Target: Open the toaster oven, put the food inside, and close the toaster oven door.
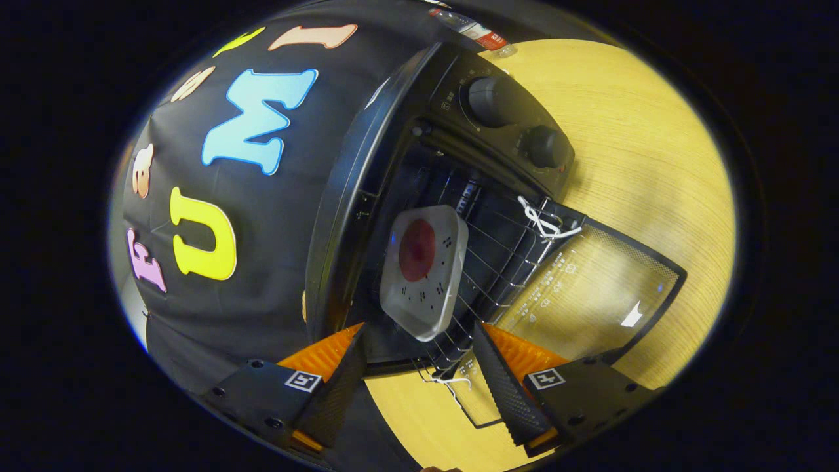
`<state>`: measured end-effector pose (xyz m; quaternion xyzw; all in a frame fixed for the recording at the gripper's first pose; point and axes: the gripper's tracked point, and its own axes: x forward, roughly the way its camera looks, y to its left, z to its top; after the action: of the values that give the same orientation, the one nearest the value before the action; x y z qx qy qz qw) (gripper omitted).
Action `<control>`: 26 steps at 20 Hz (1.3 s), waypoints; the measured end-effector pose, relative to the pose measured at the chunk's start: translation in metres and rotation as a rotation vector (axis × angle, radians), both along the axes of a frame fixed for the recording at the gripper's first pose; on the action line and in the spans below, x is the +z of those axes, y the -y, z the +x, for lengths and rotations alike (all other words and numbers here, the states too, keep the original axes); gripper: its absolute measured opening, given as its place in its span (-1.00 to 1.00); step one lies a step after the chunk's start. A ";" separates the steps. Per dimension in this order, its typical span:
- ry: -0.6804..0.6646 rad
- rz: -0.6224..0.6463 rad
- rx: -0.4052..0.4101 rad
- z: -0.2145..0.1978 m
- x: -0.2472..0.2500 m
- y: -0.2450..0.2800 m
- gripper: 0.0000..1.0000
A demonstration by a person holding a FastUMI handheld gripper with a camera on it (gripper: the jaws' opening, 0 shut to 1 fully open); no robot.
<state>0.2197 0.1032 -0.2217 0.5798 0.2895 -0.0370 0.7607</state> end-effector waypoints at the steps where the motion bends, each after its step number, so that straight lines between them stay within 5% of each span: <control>1: 0.005 -0.003 0.010 -0.008 0.001 -0.001 0.96; 8: 0.049 -0.113 0.156 -0.068 0.016 -0.014 0.96; 22: 0.069 -0.724 0.608 -0.155 -0.019 -0.009 0.97; 26: 0.033 -0.855 0.678 -0.162 -0.038 -0.002 0.97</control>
<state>0.0574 0.1051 -0.2592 0.0935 0.4073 0.1049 0.9024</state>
